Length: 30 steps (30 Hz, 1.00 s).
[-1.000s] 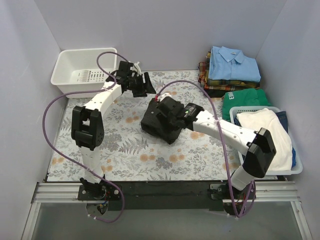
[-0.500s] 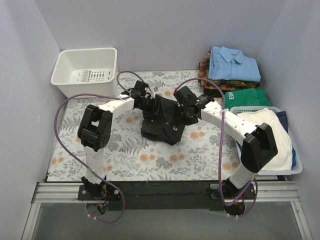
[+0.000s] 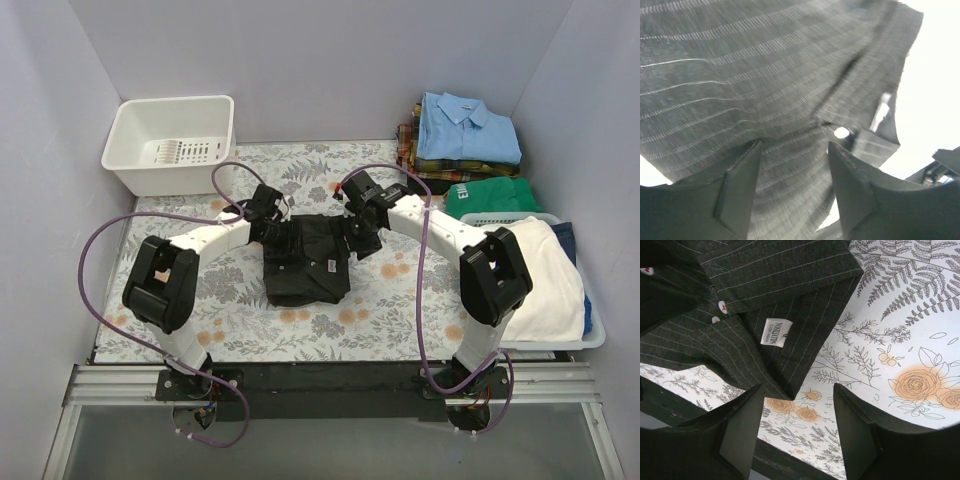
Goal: Fold and stack the long sleeve shirts
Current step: Fold the shirt
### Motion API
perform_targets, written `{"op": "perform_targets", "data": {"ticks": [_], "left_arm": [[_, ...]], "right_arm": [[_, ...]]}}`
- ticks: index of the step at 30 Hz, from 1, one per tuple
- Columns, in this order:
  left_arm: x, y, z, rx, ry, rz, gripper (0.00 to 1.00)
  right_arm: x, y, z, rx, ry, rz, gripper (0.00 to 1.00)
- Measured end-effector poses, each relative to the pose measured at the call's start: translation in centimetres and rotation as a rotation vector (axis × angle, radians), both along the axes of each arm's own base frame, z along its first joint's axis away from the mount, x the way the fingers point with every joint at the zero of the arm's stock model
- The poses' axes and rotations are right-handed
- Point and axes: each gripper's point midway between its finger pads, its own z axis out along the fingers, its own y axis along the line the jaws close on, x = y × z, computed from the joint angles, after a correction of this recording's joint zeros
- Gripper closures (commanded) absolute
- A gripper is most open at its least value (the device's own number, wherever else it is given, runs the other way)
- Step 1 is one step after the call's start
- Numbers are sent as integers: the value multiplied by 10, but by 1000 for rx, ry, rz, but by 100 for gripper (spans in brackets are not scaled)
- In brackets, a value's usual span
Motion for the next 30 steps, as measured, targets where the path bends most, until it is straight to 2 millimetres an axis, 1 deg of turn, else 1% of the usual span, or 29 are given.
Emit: {"op": "perform_targets", "data": {"ticks": [1, 3, 4, 6, 8, 9, 11, 12, 14, 16, 17, 19, 20, 21, 23, 26, 28, 30], "left_arm": [[-1, 1, 6, -1, -8, 5, 41], [3, 2, 26, -11, -57, 19, 39], [8, 1, 39, -20, -91, 25, 38], [25, -4, 67, -41, -160, 35, 38], [55, -13, 102, -72, -260, 51, 38], [70, -17, 117, -81, -299, 62, 38], [98, -18, 138, -91, -358, 99, 39], [114, -17, 144, -97, -376, 125, 39], [143, -5, 147, -108, -380, 196, 39], [166, 20, 137, -105, -353, 276, 37], [175, 33, 132, -99, -339, 311, 37], [189, 60, 124, -79, -317, 374, 37], [195, 68, 124, -74, -316, 391, 37], [200, 75, 125, -72, -318, 405, 37], [203, 78, 131, -76, -325, 410, 37], [201, 73, 136, -95, -329, 388, 37], [199, 71, 135, -103, -323, 374, 37], [196, 69, 131, -106, -311, 363, 37]], "right_arm": [[0, 0, 1, 1, -4, 6, 35], [1, -1, 0, -5, -9, 8, 36], [1, -1, 0, -8, -11, 8, 37], [1, -1, 2, -3, -15, 19, 39], [-3, 2, 5, 21, -10, 53, 39], [-5, 5, 6, 35, -9, 85, 39], [-11, 10, 7, 49, -12, 143, 39], [-15, 14, 8, 50, -17, 173, 39], [-28, 25, 9, 52, -28, 255, 39], [-41, 43, 12, 54, -41, 342, 39], [-45, 50, 13, 54, -46, 371, 39], [-50, 76, 15, 67, -66, 437, 39], [-51, 86, 14, 71, -67, 460, 39], [-50, 102, 13, 82, -79, 486, 39], [-51, 122, 8, 91, -81, 518, 39], [-54, 144, -9, 99, -57, 551, 41], [-56, 148, -24, 91, -27, 560, 41], [-60, 146, -38, 74, 6, 562, 41]]}}
